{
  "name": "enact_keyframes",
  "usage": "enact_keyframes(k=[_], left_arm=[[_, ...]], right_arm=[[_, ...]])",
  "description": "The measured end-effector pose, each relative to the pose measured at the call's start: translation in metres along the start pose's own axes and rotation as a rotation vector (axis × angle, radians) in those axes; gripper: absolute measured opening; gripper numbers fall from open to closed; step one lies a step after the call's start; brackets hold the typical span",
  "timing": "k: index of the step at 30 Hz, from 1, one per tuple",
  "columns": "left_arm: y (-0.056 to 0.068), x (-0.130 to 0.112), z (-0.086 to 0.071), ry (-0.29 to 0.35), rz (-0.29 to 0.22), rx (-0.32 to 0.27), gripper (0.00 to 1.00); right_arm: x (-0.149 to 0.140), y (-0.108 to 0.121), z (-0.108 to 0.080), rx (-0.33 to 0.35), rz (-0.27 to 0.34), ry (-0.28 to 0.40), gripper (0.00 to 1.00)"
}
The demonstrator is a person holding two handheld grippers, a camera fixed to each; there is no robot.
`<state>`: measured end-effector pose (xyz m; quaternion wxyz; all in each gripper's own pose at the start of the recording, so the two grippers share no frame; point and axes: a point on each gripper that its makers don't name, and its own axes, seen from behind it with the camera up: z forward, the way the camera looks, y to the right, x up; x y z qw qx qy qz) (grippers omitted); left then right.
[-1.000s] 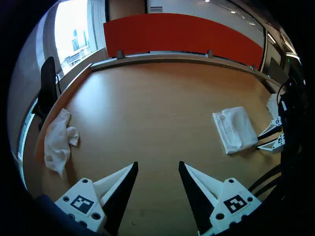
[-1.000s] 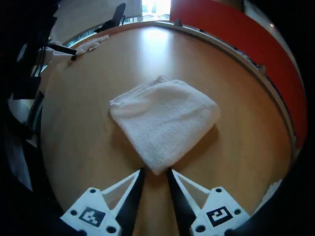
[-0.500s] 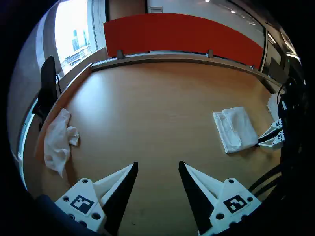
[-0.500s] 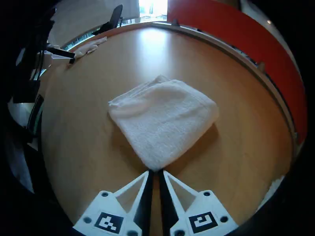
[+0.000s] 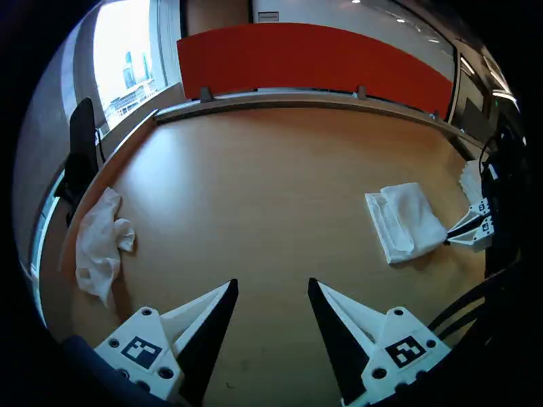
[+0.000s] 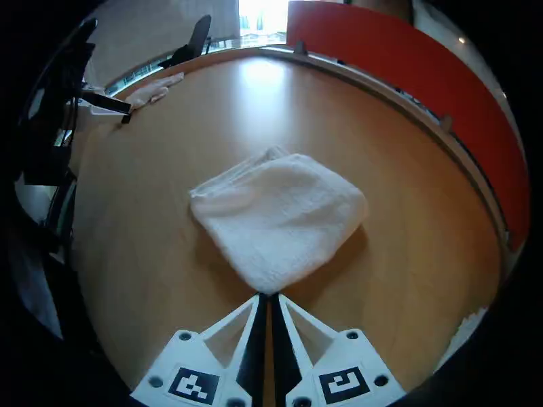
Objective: Fold towel
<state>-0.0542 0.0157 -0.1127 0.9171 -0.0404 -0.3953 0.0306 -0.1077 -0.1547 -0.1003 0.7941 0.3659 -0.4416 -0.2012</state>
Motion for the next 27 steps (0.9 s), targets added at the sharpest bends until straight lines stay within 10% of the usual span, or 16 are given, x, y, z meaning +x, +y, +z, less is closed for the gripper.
enact_keyframes(k=[27], left_arm=[[0.006,0.028,-0.015,0.09,-0.003,-0.026,0.76]], right_arm=[[0.146,0.033,-0.069,-0.118,-0.16,0.203,0.04]])
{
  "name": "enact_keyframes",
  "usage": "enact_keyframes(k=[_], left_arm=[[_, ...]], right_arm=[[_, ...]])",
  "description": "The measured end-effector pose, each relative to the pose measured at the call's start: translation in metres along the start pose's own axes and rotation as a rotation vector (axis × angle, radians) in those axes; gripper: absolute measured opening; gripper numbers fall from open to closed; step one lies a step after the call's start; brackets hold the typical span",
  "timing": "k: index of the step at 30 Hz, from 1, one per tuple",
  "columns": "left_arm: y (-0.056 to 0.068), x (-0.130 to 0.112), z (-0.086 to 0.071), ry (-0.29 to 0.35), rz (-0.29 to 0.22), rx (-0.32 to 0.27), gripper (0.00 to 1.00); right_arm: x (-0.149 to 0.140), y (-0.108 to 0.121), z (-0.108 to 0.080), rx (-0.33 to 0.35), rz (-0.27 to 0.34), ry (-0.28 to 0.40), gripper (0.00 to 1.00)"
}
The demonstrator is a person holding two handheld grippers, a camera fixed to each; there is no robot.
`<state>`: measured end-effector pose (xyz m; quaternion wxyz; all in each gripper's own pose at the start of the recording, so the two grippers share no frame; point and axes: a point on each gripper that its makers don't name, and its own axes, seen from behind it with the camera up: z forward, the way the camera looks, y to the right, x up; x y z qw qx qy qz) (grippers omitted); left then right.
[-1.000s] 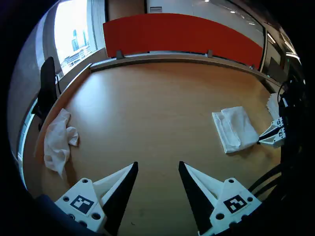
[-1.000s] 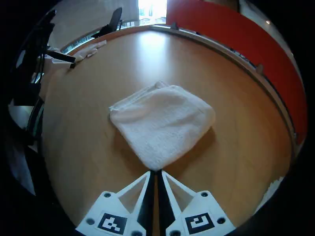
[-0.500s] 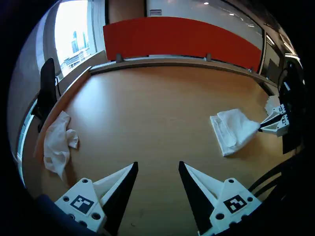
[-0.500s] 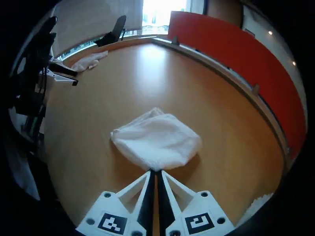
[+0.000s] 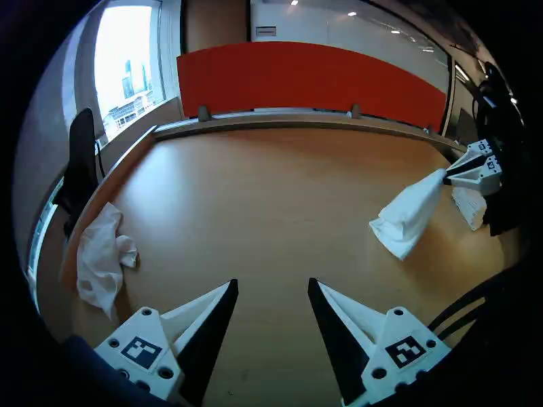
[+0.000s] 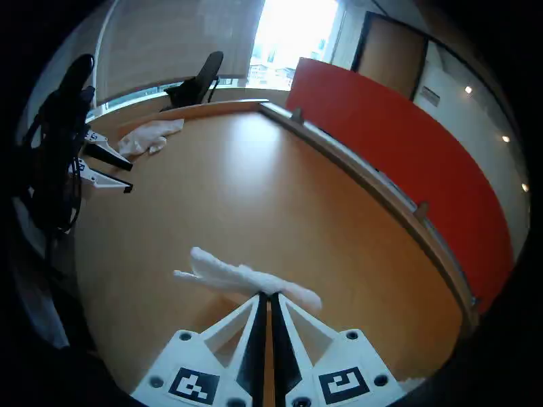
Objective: Fold towel
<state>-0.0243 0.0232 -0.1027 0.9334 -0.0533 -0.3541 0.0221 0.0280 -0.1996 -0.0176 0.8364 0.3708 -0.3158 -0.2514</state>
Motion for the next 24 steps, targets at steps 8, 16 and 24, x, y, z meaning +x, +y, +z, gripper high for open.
enact_keyframes(k=[8,16,24], left_arm=[[0.003,0.008,-0.005,0.023,-0.001,-0.01,0.76],[0.011,0.016,-0.006,0.042,0.006,-0.024,0.75],[0.018,0.019,-0.007,0.045,0.016,-0.037,0.75]], right_arm=[[0.026,0.019,-0.019,-0.04,-0.016,0.035,0.04],[0.024,0.042,-0.04,-0.086,-0.022,0.027,0.04],[0.01,0.072,-0.062,-0.126,-0.017,0.004,0.04]])
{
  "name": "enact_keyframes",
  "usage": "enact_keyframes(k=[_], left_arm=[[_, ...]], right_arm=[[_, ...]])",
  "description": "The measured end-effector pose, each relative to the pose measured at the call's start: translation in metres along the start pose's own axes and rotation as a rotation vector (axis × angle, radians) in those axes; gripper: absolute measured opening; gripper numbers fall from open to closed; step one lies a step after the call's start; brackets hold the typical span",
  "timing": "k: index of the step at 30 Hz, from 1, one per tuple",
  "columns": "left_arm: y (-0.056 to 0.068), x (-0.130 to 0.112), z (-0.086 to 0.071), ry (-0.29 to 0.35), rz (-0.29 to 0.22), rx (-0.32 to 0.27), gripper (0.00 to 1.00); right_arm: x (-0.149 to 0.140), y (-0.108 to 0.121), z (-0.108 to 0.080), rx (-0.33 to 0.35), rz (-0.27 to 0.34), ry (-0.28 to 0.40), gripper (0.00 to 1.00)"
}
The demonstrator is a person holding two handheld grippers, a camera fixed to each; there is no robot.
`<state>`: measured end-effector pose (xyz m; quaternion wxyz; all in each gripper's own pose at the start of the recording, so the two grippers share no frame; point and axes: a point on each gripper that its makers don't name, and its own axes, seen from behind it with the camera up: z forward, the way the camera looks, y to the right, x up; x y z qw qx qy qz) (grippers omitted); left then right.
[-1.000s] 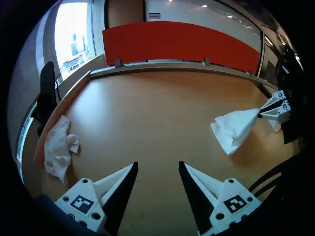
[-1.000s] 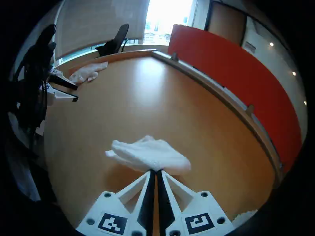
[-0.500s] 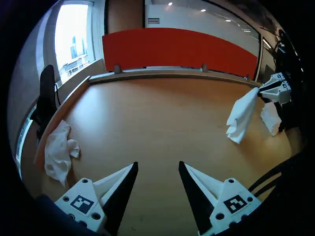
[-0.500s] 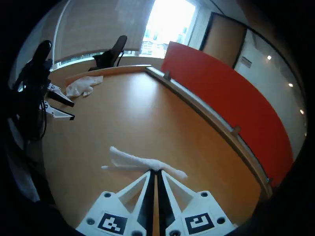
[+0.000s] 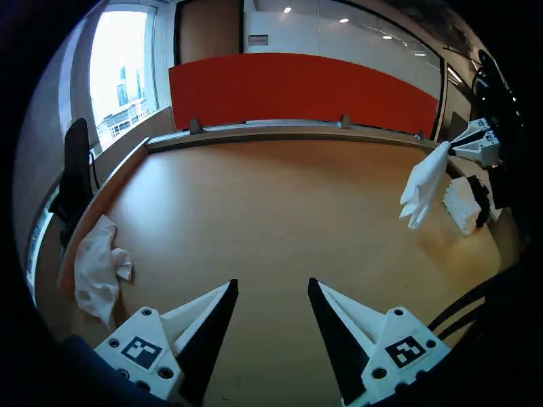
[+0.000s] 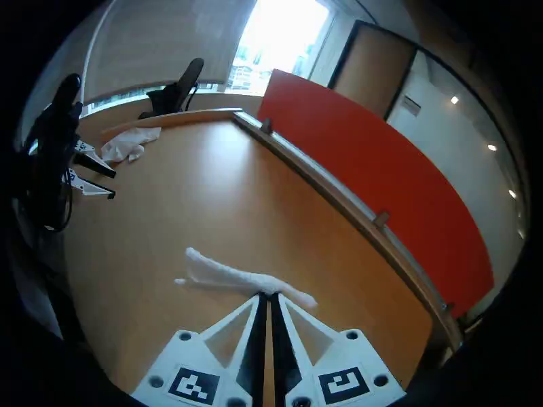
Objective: Fold towel
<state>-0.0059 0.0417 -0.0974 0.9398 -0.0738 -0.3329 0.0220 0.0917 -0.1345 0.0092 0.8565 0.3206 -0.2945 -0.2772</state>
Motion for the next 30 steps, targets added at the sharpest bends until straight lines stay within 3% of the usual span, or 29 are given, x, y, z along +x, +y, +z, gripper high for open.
enact_keyframes(k=[30], left_arm=[[0.019,0.005,0.003,-0.018,0.035,0.011,0.75]], right_arm=[[-0.094,0.165,-0.06,-0.149,0.057,-0.134,0.04]])
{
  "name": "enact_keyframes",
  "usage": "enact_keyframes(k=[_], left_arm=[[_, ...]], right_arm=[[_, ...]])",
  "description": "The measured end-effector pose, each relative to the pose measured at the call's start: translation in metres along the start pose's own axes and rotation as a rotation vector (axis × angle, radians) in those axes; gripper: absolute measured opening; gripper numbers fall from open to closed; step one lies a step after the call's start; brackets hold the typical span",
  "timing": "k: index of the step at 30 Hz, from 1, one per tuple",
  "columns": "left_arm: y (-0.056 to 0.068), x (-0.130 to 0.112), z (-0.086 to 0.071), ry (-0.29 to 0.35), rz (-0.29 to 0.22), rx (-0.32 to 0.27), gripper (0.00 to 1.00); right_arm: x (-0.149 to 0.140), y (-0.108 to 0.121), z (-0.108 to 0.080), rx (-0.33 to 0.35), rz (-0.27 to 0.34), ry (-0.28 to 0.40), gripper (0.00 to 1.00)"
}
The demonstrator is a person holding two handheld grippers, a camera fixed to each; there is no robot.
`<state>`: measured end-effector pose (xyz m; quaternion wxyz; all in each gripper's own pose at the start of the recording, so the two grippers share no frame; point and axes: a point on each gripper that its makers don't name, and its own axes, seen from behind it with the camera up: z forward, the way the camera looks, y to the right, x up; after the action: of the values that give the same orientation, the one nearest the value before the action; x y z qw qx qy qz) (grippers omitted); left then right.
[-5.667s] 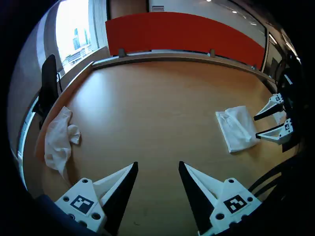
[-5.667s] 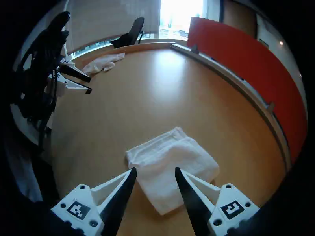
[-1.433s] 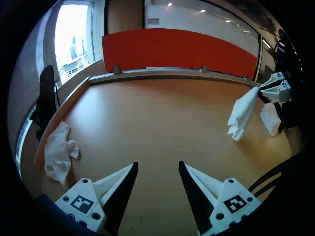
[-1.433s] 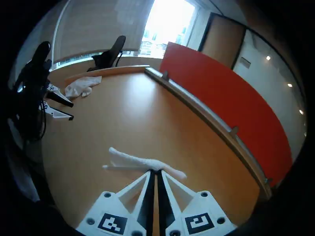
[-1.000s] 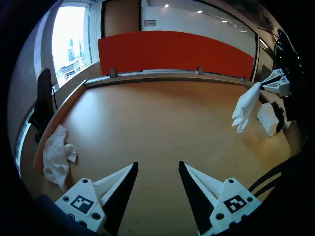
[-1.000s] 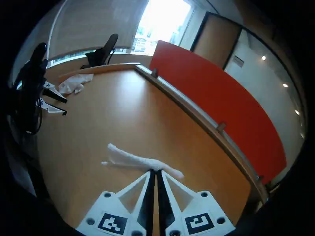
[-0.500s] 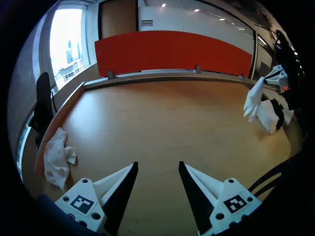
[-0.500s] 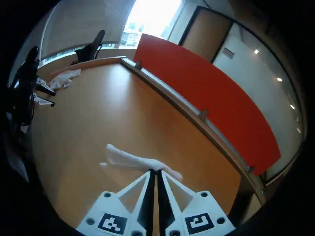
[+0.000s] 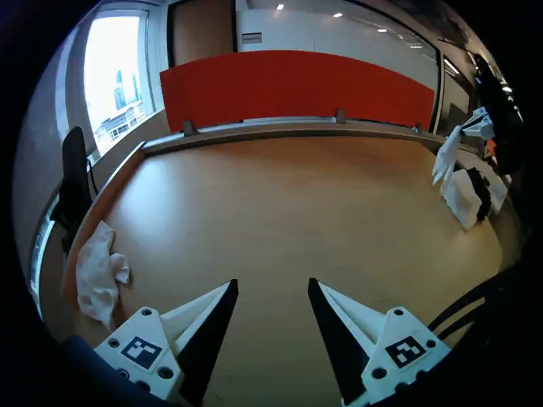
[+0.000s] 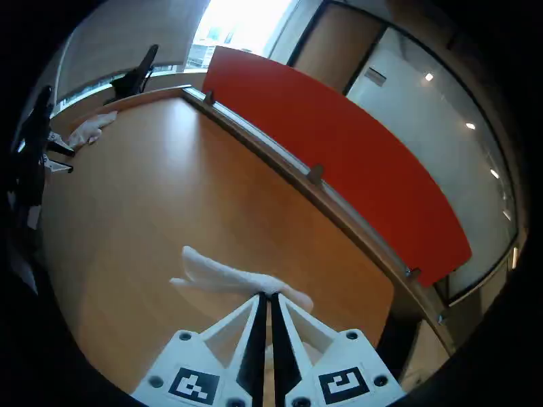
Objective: Fold towel
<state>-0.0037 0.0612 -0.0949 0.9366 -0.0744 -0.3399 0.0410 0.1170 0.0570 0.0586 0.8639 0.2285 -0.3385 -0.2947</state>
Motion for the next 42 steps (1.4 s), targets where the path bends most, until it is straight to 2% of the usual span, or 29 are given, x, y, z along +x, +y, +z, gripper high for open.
enact_keyframes(k=[12,23,35,42], left_arm=[[0.007,0.001,0.003,-0.012,0.012,0.005,0.75],[0.01,0.006,0.006,-0.014,0.023,0.006,0.75],[0.016,0.008,0.007,-0.017,0.032,-0.004,0.75],[0.022,0.009,0.006,-0.018,0.046,-0.015,0.76]], right_arm=[[-0.026,0.065,-0.007,-0.061,0.016,-0.05,0.04],[-0.038,0.104,-0.012,-0.104,0.037,-0.074,0.04],[-0.059,0.115,-0.022,-0.118,0.06,-0.103,0.04],[-0.083,0.116,-0.034,-0.13,0.083,-0.129,0.04]])
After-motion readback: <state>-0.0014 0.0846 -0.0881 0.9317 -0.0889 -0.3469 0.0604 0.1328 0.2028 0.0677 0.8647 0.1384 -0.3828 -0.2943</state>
